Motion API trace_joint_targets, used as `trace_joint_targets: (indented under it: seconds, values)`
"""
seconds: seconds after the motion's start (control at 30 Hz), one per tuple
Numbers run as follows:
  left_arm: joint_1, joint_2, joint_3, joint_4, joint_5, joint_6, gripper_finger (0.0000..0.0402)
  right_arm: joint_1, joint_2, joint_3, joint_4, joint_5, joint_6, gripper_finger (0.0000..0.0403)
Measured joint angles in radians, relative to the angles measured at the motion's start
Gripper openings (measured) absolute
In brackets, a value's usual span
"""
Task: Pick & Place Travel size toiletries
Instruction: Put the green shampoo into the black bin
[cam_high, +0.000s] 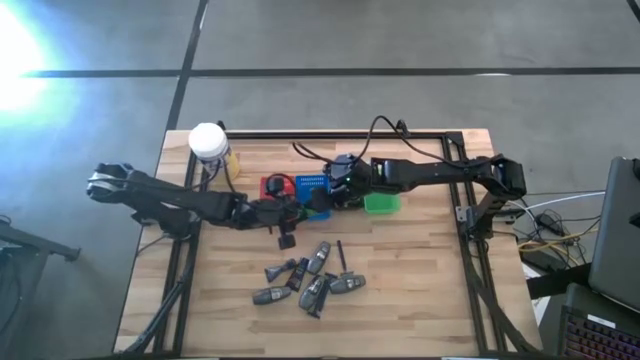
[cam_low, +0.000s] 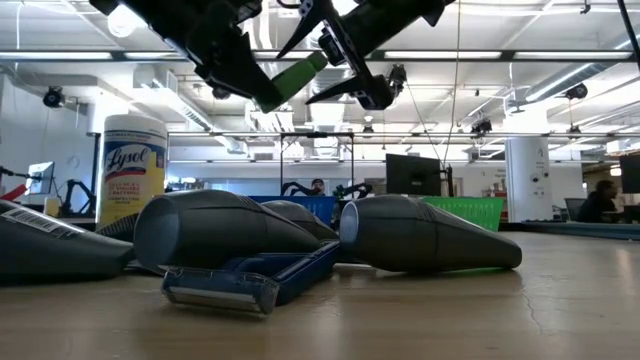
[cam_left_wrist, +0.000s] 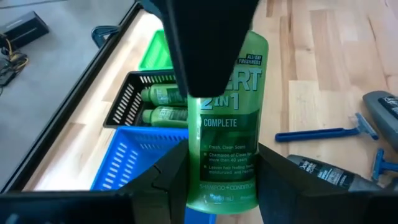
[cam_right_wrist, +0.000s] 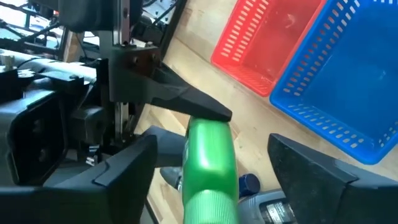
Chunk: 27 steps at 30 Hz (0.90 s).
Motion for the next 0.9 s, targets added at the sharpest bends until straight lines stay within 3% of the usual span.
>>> trace_joint_targets:
  seconds: [0.6, 0.73, 0.9]
  values:
    - [0.012, 0.003, 0.002, -0.012, -0.011, -0.001, 0.015, -0.001, 0.0, 0.0, -0.035, -0.008, -0.016, 0.0115]
    - [0.012, 0.002, 0.003, -0.028, -0.01, -0.037, 0.0182, -0.007, 0.0, 0.001, -0.057, 0.002, -0.06, 0.0091]
    - [0.009, -0.012, 0.004, -0.167, 0.0, -0.177, 0.0243, -0.024, -0.003, -0.004, -0.207, 0.121, -0.122, 0.0097]
